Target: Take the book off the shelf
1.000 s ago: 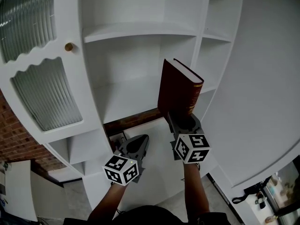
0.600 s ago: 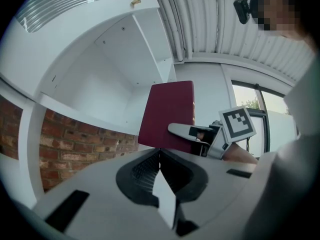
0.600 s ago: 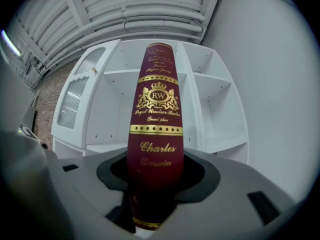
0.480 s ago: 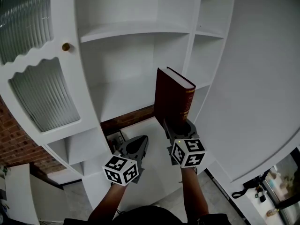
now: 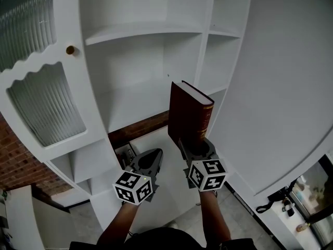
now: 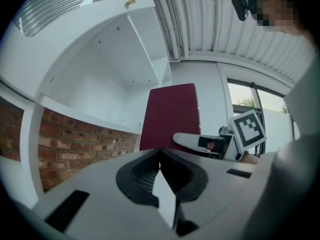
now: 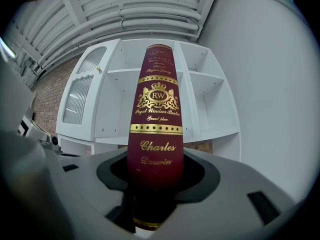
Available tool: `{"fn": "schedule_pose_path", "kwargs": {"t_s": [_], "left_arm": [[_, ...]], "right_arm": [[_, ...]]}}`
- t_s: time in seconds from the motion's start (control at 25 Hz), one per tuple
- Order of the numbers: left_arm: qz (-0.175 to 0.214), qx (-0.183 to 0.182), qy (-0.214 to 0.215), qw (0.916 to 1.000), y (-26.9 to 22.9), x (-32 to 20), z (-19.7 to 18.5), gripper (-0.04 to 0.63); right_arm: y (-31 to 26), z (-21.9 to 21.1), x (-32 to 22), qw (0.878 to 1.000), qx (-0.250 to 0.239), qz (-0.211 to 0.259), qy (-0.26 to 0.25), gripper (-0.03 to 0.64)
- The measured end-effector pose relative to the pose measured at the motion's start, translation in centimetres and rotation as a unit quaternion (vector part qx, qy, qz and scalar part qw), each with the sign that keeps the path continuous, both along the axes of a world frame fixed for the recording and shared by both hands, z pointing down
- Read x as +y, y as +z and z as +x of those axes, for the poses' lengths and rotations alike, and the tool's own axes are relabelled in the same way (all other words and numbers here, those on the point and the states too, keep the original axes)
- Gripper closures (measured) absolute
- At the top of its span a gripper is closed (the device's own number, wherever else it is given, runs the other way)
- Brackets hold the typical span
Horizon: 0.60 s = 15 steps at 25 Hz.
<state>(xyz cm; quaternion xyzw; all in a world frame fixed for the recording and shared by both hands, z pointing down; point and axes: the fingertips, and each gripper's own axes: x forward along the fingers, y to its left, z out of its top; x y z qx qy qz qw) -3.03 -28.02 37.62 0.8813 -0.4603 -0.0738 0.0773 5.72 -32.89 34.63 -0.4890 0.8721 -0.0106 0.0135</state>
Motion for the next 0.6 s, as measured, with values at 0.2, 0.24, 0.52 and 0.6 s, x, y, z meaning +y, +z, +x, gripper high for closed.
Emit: {"fn": "schedule_pose_path", "kwargs": {"t_s": [0.2, 0.24, 0.52, 0.6], "left_arm": [[-0.003, -0.001, 0.010, 0.9999, 0.2, 0.7, 0.4, 0.578], [-0.003, -0.001, 0.014, 0.9999, 0.3, 0.9, 0.5, 0.578], [-0.004, 0.000, 0.027, 0.9996, 0.4, 1.8, 0.9, 0.578], [-0.003, 0.001, 0.030, 0.9996, 0.3, 2.1, 1.0, 0.580]], "right_arm": [[1.0, 0.2, 1.3, 1.000, 0.001, -0.008, 0.007, 0.382], [1.1, 0.3, 1.6, 1.000, 0.000, -0.009, 0.008, 0.382], [1.8, 0.8, 3.2, 1.000, 0.002, -0.016, 0.020, 0.382], [2.0, 1.0, 3.6, 1.000, 0.004, -0.019, 0.023, 0.382]]}}
